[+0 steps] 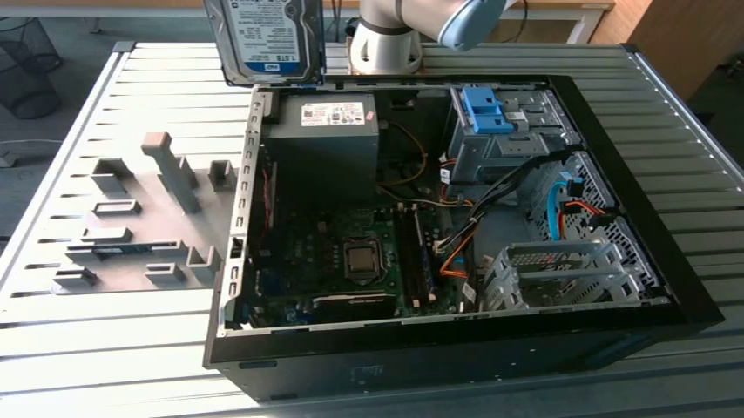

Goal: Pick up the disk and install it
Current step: 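Pick up the disk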

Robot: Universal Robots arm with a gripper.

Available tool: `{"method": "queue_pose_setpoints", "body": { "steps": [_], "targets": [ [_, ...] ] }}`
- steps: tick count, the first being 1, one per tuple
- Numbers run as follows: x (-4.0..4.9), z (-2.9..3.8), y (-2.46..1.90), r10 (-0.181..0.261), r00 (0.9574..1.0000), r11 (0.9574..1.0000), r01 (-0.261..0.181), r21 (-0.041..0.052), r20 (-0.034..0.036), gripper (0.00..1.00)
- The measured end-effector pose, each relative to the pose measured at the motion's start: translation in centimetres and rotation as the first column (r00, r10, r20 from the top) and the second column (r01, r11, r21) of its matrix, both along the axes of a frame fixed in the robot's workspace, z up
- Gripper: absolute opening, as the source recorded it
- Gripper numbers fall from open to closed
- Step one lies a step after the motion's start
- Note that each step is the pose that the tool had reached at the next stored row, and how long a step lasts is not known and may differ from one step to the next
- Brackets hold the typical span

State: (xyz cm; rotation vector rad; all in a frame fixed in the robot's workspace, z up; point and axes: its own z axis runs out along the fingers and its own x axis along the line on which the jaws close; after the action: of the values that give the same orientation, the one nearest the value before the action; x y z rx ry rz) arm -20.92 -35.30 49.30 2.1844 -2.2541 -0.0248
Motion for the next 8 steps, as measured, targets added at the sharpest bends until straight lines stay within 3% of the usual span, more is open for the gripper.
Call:
{"method": "queue_pose_setpoints", "body": {
  "steps": [8],
  "targets": [
    [1.04, 0.0, 0.0, 0.0, 1.0, 1.0, 0.0, 0.0, 0.0, 0.36]
  ]
}}
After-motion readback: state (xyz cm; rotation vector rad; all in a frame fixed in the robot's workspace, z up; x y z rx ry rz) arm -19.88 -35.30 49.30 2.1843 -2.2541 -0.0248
